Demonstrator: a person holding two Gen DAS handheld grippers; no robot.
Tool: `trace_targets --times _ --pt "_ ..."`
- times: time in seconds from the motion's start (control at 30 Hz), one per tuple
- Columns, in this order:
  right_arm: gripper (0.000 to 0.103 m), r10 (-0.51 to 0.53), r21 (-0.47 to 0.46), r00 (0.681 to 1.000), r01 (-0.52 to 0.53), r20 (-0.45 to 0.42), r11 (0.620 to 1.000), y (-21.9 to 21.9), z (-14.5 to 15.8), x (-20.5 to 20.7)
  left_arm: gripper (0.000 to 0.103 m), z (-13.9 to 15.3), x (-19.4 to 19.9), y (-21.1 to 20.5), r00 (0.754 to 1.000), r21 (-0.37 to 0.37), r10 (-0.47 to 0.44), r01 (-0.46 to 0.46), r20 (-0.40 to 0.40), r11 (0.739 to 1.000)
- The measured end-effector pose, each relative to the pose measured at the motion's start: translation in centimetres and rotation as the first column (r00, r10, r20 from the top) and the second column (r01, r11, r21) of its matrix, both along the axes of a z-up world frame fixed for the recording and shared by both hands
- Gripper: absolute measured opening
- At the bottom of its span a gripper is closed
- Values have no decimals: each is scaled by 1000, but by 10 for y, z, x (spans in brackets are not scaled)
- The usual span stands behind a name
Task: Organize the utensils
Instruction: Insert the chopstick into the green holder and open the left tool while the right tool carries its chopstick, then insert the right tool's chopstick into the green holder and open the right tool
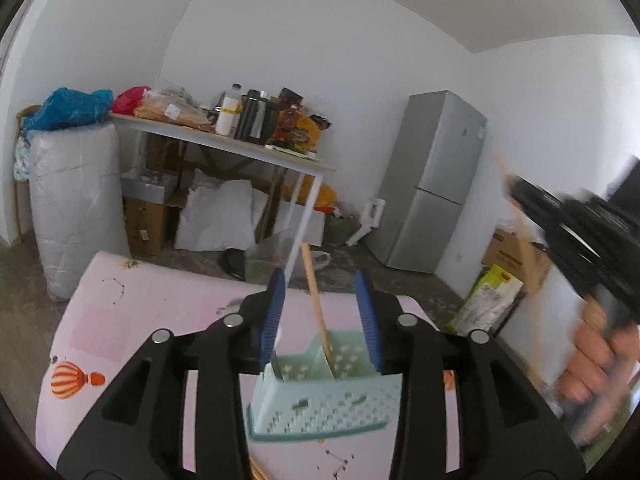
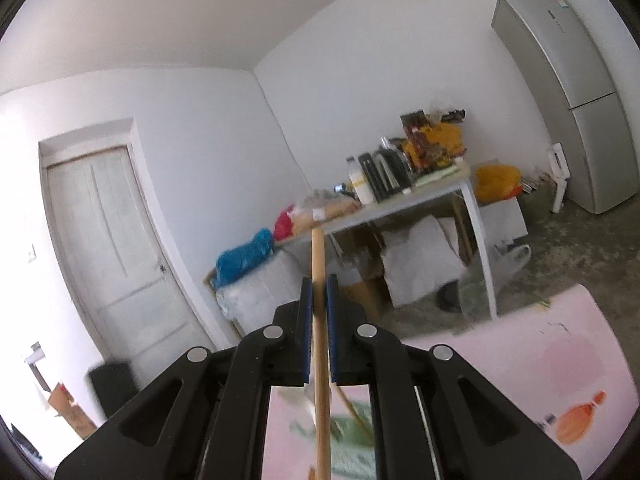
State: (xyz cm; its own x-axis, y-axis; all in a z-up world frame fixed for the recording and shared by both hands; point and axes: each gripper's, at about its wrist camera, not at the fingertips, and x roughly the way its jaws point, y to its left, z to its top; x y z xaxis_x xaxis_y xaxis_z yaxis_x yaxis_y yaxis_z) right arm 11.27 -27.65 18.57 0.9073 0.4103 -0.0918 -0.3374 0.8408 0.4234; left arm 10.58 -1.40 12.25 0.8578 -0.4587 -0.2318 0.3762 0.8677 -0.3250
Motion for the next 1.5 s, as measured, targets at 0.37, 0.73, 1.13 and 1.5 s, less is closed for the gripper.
trace_targets --times 0.37,0.73,1.13,1.5 --pt "7 -185 4 975 186 124 982 35 -12 62 38 -41 -23 36 995 -27 -54 52 -86 998" --pt "7 -244 -112 963 256 113 960 59 -32 88 38 -58 -22 46 993 -24 -31 28 -116 999" --pt "16 -209 -180 977 211 29 961 50 -58 41 38 -72 -18 59 985 -17 -5 2 -172 1000" --pt "48 -234 -79 970 229 -70 970 -4 -71 -72 40 -96 -19 65 950 51 20 -4 -311 999"
